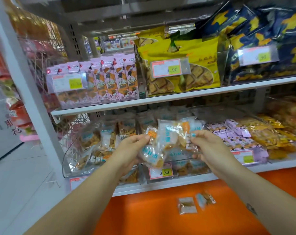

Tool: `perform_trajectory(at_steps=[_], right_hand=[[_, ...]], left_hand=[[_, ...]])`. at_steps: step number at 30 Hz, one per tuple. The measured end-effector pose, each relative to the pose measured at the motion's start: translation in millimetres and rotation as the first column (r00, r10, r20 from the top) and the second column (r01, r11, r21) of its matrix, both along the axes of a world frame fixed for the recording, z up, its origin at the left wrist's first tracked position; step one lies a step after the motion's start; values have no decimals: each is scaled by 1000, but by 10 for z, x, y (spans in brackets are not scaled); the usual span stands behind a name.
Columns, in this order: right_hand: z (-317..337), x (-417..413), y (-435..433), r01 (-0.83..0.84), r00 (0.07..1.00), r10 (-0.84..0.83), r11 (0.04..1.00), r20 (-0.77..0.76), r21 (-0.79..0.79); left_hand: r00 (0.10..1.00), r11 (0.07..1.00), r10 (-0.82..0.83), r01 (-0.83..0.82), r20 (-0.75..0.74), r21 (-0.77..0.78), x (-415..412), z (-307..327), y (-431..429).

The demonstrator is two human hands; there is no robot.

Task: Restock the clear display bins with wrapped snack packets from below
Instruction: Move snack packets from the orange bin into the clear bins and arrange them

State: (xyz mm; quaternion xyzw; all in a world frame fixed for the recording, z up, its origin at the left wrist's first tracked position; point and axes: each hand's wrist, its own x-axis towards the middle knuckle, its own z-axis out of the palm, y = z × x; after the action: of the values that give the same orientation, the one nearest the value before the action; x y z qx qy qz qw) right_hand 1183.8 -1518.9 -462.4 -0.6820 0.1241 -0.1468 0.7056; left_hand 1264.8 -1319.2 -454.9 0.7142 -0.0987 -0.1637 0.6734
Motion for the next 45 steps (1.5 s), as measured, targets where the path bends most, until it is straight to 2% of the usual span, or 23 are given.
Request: perform_trajectory(at_steps=[2,4,12,15,17,20,24,27,31,33,36,38,40,43,45], right_hand=[[39,-28,42,-54,998,63,963,25,-264],[94,-58,71,-63,992,103,891,67,-451],[285,-209,188,-9,986,125,701,111,-714],[293,-254,268,7,985,121,681,122,-732],[281,-241,269,21,986,100,709,130,-705],[230,-166,233,-16,990,92,824,107,-567],[109,-66,219,0,995,40,919,95,-393],[8,-11,248,46,997,-31,977,74,-211],[-98,-1,331,88,995,-84,993,57,-78],[-96,-24,313,54,997,-51,997,56,-54],[-82,-68,205,-37,999,39,996,22,-82],[-83,-87,168,-174,984,172,982,37,68],[-87,-101,166,-303,953,293,932,82,200],[-89,-130,196,-312,948,288,925,138,215],[-138,-147,227,-273,958,247,940,144,205]], left_hand=[[998,999,-53,53,-15,12,-37,43,-13],[995,996,-87,87,-41,2,-73,105,-4],[969,976,-157,123,-191,-181,-201,261,64],[953,962,-218,173,-211,-211,-267,304,63],[938,943,-268,209,-220,-257,-297,334,75],[941,926,-264,186,-213,-328,-290,284,102],[969,907,-238,199,-61,-370,-375,145,4],[985,942,-149,169,91,-290,-425,46,-133],[944,996,-66,79,324,-29,-429,-89,-251],[946,999,7,5,323,-34,-396,-86,-221],[971,998,-34,45,236,-42,-339,-89,-133],[980,992,-100,111,171,-55,-343,-96,-97],[982,975,-158,172,104,-142,-392,-107,-102],[982,963,-183,188,45,-194,-427,-122,-119],[980,979,-175,182,90,-87,-442,-143,-100]])
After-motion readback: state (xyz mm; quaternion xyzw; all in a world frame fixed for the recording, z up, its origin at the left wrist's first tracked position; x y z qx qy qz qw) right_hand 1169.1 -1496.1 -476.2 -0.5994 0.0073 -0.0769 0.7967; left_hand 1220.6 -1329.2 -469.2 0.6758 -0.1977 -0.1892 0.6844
